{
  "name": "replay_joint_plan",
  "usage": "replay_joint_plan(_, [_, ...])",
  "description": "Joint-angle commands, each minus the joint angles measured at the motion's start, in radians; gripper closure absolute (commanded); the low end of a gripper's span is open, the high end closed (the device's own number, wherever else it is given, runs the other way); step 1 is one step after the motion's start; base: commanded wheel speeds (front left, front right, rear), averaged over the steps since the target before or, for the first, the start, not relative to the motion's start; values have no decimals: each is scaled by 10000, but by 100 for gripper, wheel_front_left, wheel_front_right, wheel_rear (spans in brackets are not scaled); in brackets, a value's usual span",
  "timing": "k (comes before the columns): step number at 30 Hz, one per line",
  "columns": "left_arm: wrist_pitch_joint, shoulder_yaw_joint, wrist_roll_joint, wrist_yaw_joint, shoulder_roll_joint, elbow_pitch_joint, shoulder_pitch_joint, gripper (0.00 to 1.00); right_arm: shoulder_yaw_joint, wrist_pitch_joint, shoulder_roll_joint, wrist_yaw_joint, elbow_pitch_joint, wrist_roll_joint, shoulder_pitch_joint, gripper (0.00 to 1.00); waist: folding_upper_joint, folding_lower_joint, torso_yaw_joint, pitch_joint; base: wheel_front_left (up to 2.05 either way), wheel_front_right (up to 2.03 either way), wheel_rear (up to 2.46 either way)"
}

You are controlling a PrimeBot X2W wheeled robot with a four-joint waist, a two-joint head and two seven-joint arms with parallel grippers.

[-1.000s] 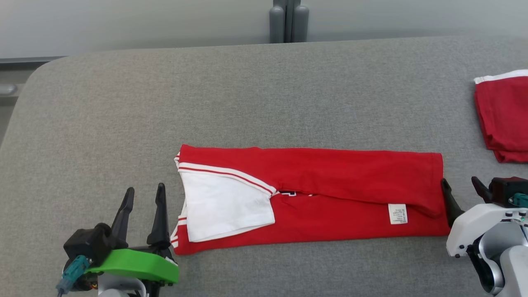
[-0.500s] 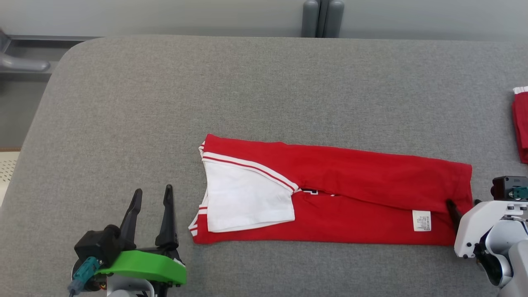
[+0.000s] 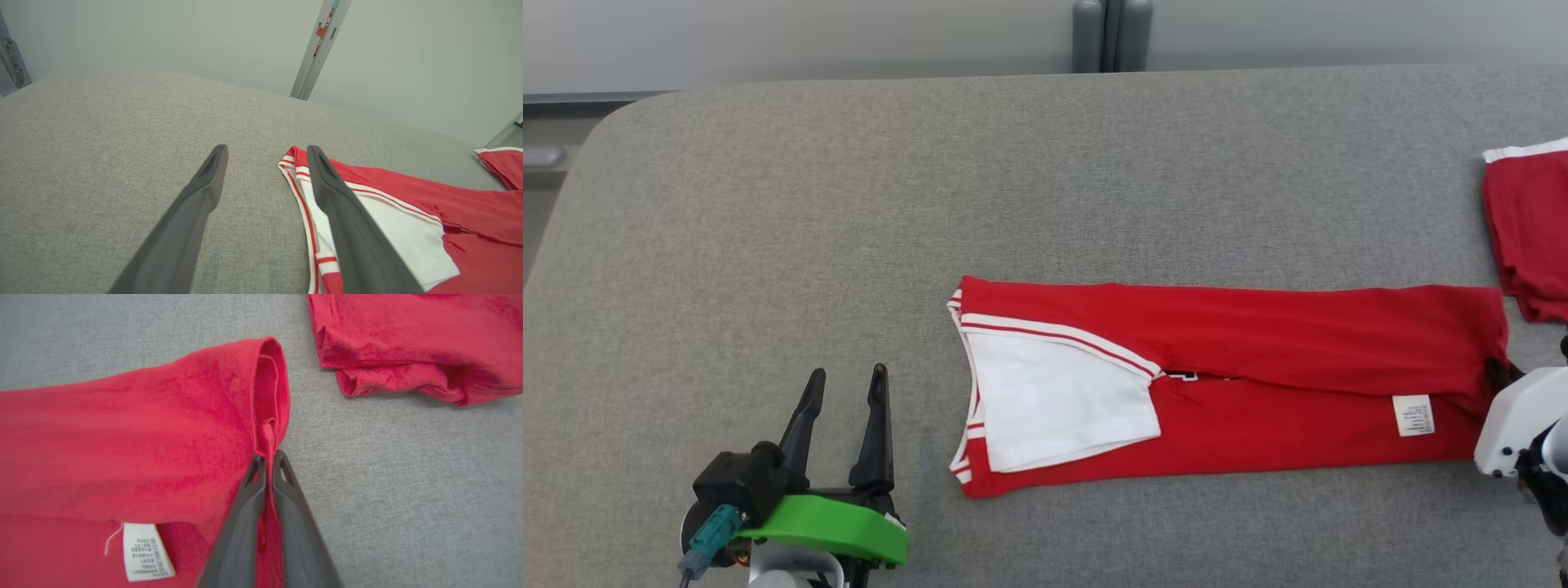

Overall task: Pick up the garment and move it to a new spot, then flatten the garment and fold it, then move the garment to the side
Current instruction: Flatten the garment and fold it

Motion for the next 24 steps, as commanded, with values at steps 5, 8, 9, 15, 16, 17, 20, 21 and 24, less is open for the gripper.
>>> replay_joint_plan(5, [-14, -55, 225, -6, 108, 101, -374, 0, -615, 108, -376, -25, -336, -98, -143, 100, -1, 0, -794, 183, 0, 0, 0])
replay_joint_plan(8, [-3, -81, 238, 20, 132, 159, -491, 0, -751, 106, -338, -25, -508, -6, -158, 100, -1, 0, -1019, 238, 0, 0, 0])
replay_joint_plan(9, [-2, -91, 247, 22, 133, 165, -516, 0, -757, 102, -317, -25, -556, 18, -158, 100, -1, 0, -1048, 244, 0, 0, 0])
replay_joint_plan(15, [-5, -76, 329, 108, 168, 280, -665, 0, -329, 137, 19, -24, -1312, 301, -50, 100, -1, 0, -1060, 124, 0, 0, 0])
replay_joint_plan(16, [-6, -64, 304, 122, 166, 314, -666, 0, -177, 190, 110, -22, -1521, 402, 2, 100, -1, 0, -994, 64, 0, 0, 0])
replay_joint_plan(17, [-9, -37, 287, 139, 153, 339, -647, 0, -26, 214, 164, -22, -1715, 476, 42, 100, -1, 0, -939, 15, 0, 0, 0])
replay_joint_plan(20, [-19, -3, 436, 227, 213, 446, -533, 0, 595, 456, 470, -22, -2513, 928, 227, 100, -1, 0, -649, -200, 0, 0, 0])
replay_joint_plan(21, [-19, 18, 438, 251, 190, 469, -487, 0, 781, 552, 554, -22, -2758, 1073, 294, 100, -1, 0, -551, -261, 0, 0, 0])
replay_joint_plan(24, [-27, 123, 439, 275, 153, 549, -337, 0, 1445, 824, 748, -21, -3542, 1517, 462, 100, -1, 0, -167, -459, 0, 0, 0])
